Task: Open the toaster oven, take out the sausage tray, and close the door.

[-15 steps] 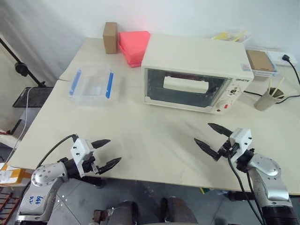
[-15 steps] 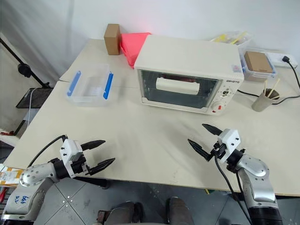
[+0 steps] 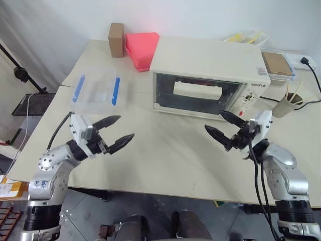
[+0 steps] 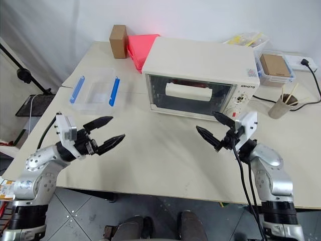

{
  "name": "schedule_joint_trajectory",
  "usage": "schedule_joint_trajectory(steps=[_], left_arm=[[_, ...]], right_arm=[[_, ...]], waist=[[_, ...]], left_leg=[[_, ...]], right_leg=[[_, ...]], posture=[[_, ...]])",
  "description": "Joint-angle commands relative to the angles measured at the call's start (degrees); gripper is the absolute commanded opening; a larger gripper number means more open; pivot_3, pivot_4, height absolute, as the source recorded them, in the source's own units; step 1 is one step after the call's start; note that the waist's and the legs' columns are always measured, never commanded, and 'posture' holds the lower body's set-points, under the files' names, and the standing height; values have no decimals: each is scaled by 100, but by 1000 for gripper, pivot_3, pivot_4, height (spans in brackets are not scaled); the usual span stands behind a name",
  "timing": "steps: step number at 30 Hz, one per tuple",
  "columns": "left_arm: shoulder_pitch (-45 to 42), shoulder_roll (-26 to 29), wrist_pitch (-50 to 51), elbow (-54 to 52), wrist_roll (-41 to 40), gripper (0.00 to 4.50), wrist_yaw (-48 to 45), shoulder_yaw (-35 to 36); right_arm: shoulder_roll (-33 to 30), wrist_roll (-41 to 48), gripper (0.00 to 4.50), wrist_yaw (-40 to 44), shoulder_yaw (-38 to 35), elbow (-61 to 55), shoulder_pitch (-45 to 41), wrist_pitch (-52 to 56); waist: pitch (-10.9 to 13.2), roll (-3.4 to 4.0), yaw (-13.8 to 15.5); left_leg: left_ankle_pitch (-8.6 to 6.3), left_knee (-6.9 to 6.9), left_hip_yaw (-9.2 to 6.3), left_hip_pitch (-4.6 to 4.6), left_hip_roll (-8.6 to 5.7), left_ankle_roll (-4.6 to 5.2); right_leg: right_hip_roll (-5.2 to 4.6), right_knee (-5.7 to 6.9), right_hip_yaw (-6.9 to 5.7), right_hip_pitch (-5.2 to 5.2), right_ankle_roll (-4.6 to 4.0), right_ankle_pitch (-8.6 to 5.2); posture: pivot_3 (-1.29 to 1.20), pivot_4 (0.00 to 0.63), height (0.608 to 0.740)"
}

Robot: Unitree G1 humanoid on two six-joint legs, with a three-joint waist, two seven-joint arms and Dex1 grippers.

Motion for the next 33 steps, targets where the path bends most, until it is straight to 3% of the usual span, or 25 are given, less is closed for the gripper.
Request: schedule_joint_trajectory(steps=[1,8,12,18,22,28,33], left_arm=[[-92,-98,153,-67,-197,4491,-10,-36],[97,-229,433,-182,-274,4491,-25,-127],[134,-235,587,-263,-363,4491,-4,-130],[-487,-290,1126,359,-783,4491,307,254],[-1324,-353,1135,1135,-816,3686,258,344],[-2213,-509,728,2084,-147,1831,295,-22],[-3310,-1264,-52,3373,536,324,338,-563]], right_arm=[[16,101,4500,1,-141,-104,-276,32],[249,-106,4500,67,49,-302,-664,-329],[205,-183,4500,248,175,-611,-458,-386],[-297,-1196,4500,950,588,-864,273,-1623],[-384,-1489,4500,1034,623,-699,309,-2108],[-413,-1636,4500,1067,658,-484,225,-2404],[-412,-1794,4500,1047,730,-464,240,-2622]], waist=[[0,0,-1],[0,0,-4],[0,0,1],[1,0,-8],[6,3,-5],[6,2,5],[12,-4,68]], left_leg=[[0,1,0,0,0,0],[2,5,-4,-3,1,1],[3,6,-6,-3,1,0],[4,2,-8,-4,0,-1],[13,4,-4,-2,1,-8],[15,8,-11,-4,1,-11],[15,23,-18,-14,3,-11]], right_leg=[[0,0,-2,0,0,0],[0,-1,-8,1,1,1],[0,0,-7,1,1,0],[0,-2,-12,2,1,0],[2,2,-18,0,1,0],[1,2,-33,1,1,0],[1,4,-49,0,1,0]], posture=[[0,150,740],[0,150,740],[0,150,740],[0,150,740],[0,150,740],[0,150,740],[0,150,740]])
